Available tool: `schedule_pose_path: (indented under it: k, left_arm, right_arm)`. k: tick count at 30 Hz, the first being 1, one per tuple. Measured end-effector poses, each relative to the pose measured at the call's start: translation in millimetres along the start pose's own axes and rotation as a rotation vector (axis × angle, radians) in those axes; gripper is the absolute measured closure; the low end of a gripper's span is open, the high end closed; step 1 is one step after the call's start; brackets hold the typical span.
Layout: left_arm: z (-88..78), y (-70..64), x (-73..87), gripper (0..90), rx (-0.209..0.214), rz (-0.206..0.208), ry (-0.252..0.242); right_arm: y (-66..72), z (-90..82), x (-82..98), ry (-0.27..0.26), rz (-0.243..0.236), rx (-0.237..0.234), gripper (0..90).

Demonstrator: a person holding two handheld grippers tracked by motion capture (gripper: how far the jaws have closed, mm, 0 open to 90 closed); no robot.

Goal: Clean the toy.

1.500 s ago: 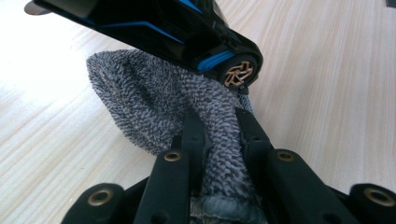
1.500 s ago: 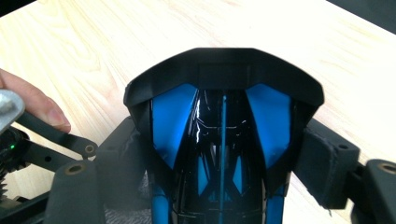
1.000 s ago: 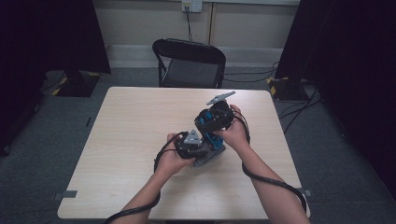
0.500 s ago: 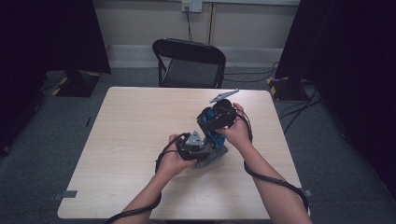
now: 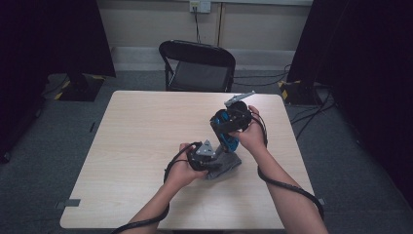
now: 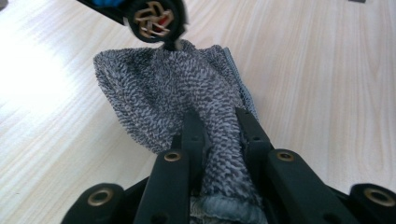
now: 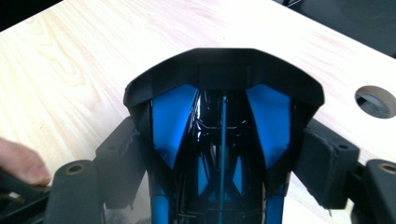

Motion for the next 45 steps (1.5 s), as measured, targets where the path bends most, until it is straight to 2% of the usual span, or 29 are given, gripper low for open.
schedule_pose_path:
  k: [8,16,26,30,45]
  left_arm:
    - [1.6,-3.9,2.2,76.6,0.014,0.019,0.017]
    - [-3.2,-0.6,5.0,76.6,-0.003,0.017,0.013]
    - [-26.9,23.8,10.6,76.5,-0.067,-0.003,0.011]
    - [-37.1,34.5,15.9,76.5,-0.098,-0.027,0.004]
    - [-62.4,57.3,20.0,76.6,-0.159,-0.062,-0.025]
  right_arm:
    - [-5.4,-1.1,-1.4,-0.012,0.017,0.005,25.7]
    - [-13.7,-7.4,0.5,-0.010,0.028,0.015,25.6]
    - [-31.6,-14.8,20.0,0.010,0.054,0.044,25.6]
    - [-38.3,-18.4,29.6,0.014,0.068,0.046,25.6]
    - [-64.4,-35.4,59.7,0.045,0.097,0.095,25.6]
Point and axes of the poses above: each handheld gripper's, and its own axes: z roughly forward along the jaws, x roughly out of its underside, y roughly to its left, the point moved 9 cm from there along z, roughly forward along the jaws, and after that the axes turned 4 degrees about -y, right-handed, at the moved point
